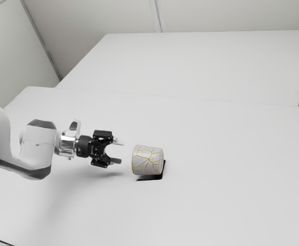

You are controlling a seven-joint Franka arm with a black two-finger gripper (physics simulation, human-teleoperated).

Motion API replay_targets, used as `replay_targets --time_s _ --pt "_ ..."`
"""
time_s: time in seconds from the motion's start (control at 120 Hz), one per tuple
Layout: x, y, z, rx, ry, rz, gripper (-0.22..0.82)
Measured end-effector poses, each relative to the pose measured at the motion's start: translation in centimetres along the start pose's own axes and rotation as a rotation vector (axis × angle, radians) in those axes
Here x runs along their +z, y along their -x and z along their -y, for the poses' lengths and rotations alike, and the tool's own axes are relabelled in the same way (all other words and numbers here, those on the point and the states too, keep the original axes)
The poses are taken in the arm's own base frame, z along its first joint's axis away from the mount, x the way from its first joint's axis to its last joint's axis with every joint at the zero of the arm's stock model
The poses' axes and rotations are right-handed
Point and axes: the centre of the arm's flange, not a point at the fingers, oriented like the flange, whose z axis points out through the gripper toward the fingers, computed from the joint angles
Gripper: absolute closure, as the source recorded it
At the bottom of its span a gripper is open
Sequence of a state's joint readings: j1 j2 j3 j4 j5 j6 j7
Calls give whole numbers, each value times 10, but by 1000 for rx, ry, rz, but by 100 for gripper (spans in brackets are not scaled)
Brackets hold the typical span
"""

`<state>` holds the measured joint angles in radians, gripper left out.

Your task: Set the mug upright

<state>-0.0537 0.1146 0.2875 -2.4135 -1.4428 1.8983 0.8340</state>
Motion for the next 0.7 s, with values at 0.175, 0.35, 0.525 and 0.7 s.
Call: replay_targets --time_s 0.175,0.35,0.525,0.7 --pt "21 1 7 54 76 -19 2" --pt "37 3 -1 128 127 -28 2" --pt "56 7 -8 187 150 -22 6" --pt "61 8 -6 221 155 -34 47"
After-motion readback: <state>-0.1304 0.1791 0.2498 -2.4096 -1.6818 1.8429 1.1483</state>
